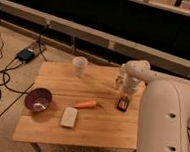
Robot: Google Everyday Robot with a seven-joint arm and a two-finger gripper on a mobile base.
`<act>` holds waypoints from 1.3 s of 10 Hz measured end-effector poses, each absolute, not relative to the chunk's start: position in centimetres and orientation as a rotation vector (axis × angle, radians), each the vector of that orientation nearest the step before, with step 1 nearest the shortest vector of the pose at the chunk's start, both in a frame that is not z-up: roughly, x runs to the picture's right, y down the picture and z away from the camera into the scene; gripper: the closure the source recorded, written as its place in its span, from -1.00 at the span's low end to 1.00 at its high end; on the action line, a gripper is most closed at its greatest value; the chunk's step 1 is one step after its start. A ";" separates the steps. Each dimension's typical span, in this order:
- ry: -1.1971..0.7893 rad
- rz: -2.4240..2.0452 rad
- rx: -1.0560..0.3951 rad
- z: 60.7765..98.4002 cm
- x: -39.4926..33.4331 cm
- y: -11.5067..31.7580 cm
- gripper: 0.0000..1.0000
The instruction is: Place the eraser on the white sponge
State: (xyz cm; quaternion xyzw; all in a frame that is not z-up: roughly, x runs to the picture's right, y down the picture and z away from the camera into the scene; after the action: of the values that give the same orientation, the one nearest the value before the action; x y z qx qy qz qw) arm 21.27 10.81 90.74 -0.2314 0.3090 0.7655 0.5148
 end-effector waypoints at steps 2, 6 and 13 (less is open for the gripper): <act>0.716 1.796 -0.551 89.2 19.2 9.2 1.00; 0.660 1.594 -0.536 86.1 11.7 7.7 1.00; 0.632 1.317 -0.577 82.2 -0.1 11.5 1.00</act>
State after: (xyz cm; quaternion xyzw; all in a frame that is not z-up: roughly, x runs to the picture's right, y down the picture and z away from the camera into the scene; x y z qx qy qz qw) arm -0.13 11.52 82.16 -0.2597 0.2846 0.5930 0.7070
